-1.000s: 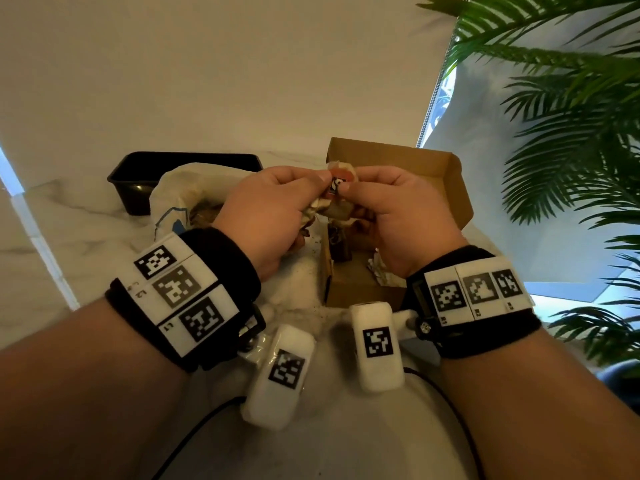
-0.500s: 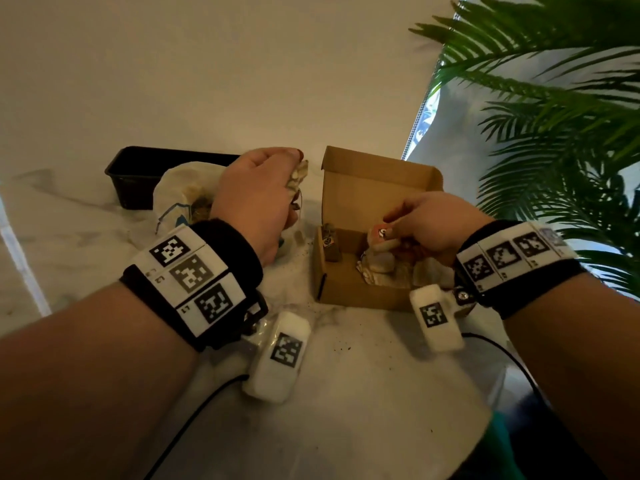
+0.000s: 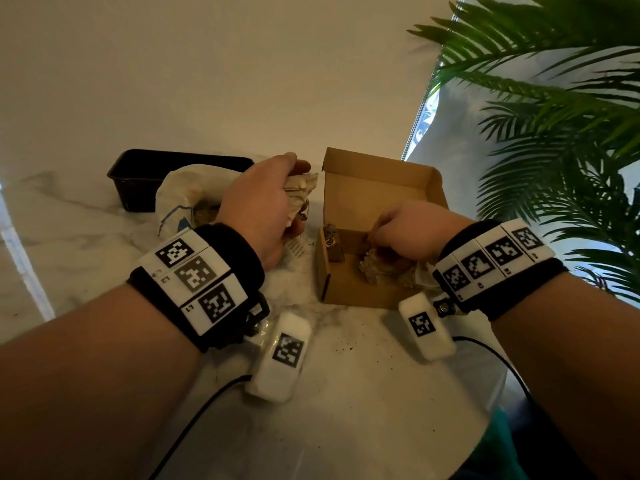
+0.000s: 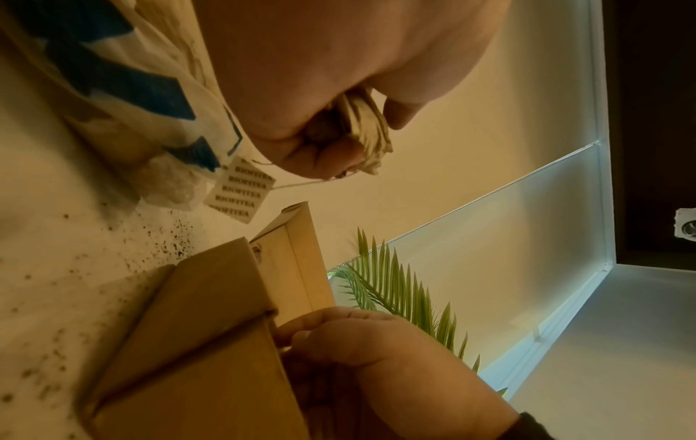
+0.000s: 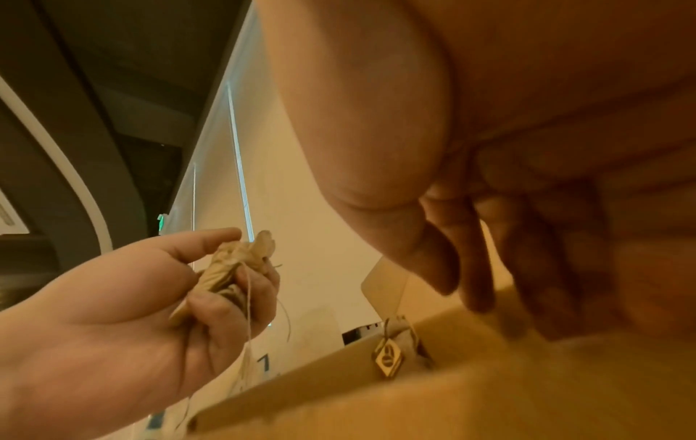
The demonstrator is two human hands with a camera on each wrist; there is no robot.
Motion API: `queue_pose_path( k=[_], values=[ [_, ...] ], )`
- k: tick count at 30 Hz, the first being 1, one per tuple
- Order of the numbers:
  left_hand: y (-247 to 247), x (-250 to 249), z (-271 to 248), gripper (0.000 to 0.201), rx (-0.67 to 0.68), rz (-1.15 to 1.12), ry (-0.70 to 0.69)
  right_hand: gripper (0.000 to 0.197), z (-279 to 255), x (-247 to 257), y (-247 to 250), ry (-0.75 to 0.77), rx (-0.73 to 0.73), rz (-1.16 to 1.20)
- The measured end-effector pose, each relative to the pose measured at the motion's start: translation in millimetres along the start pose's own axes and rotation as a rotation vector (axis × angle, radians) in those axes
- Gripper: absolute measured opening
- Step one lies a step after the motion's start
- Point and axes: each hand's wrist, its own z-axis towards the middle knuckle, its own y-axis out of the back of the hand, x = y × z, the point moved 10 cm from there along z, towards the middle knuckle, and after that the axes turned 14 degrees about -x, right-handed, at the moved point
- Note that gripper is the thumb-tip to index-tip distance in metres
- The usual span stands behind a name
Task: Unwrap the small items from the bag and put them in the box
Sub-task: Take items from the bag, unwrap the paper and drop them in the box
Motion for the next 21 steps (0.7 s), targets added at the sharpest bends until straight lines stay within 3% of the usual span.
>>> queue_pose_path(
  k=[2, 4, 6, 9, 11, 14, 18, 21],
  values=[
    [-3, 3, -1, 0.032, 0.031, -0.037, 0.039, 0.028, -1, 5, -2, 0.013, 0.029, -0.038],
    [-5, 3, -1, 0.036, 0.055, -0.061, 0.056, 0.024, 6, 9, 9, -0.004, -0.043, 0.117],
    [-7, 6, -1, 0.039, 0.073, -0.076, 0.083, 0.02, 11, 16, 25, -0.038, -0.164, 0.463],
    [-7, 9, -2, 0.043, 0.079, -0.07, 0.113, 0.016, 6, 27, 27, -0.126, -0.208, 1.035],
    [-7, 11, -2, 0.046, 0.084, -0.051, 0.114, 0.01, 3, 33, 22, -0.112, -0.261, 1.225],
    [-9, 12, -2, 0.05, 0.103, -0.024, 0.107, 0.021, -2, 33, 14, -0.002, -0.337, 1.27],
    [-11, 13, -2, 0.051, 0.121, 0.04, 0.086, 0.022, -10, 37, 11, 0.131, -0.274, 1.333],
    [-13, 14, -4, 0.052, 0.147, 0.114, 0.063, 0.024, -14, 43, 11, 0.205, -0.273, 1.232]
  ],
)
